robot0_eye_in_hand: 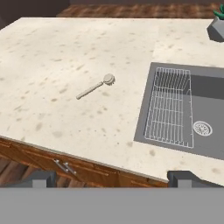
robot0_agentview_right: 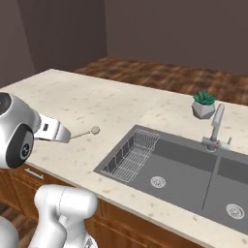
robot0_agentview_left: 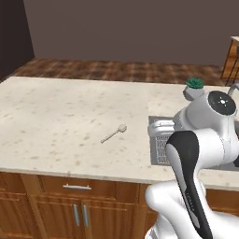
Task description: Grab the spray bottle from the cabinet, then place it next to the cutting board for sanitizing. Then grab the dish brush from the countertop next to the sink and place it next to the cutting board.
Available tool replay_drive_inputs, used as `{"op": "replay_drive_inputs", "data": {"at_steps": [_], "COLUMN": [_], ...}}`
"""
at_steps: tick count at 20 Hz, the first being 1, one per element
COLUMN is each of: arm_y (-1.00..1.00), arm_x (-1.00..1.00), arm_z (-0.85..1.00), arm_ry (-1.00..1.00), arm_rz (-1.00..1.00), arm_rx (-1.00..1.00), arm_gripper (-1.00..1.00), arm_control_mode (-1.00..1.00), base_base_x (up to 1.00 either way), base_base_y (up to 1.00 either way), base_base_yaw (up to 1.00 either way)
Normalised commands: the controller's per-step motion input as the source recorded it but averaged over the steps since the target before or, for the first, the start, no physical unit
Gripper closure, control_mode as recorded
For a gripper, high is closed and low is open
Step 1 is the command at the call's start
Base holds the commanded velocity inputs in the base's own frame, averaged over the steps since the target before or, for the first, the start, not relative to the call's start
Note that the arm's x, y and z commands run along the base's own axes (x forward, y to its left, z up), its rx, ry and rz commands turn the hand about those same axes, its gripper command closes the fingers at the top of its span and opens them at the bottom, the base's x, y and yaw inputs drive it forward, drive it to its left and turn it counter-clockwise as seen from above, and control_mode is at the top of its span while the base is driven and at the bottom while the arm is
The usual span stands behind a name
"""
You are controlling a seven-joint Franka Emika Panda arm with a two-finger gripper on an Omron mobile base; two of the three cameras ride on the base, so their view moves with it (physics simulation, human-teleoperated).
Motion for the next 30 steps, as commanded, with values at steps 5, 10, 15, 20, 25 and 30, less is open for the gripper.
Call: {"op": "replay_drive_inputs", "data": {"at_steps": [5, 10, 15, 20, 25, 30], "arm_y": [0.0, 0.0, 0.0, 0.0, 0.0, 0.0], "arm_x": [0.0, 0.0, 0.0, 0.0, 0.0, 0.0], "arm_z": [0.0, 0.0, 0.0, 0.0, 0.0, 0.0], "arm_ry": [0.0, 0.0, 0.0, 0.0, 0.0, 0.0], "arm_rz": [0.0, 0.0, 0.0, 0.0, 0.0, 0.0], "arm_rx": [0.0, 0.0, 0.0, 0.0, 0.0, 0.0], "arm_gripper": [-1.0, -1.0, -1.0, -1.0, -1.0, -1.0], "arm_control_mode": [1.0, 1.0, 1.0, 1.0, 1.0, 1.0], "base_base_x": [0.19, 0.08, 0.22, 0.52, 0.31, 0.33], "base_base_y": [0.23, 0.22, 0.41, 0.43, 0.4, 0.09], "base_base_yaw": [-0.12, -0.18, -0.24, -0.23, -0.36, -0.12]}}
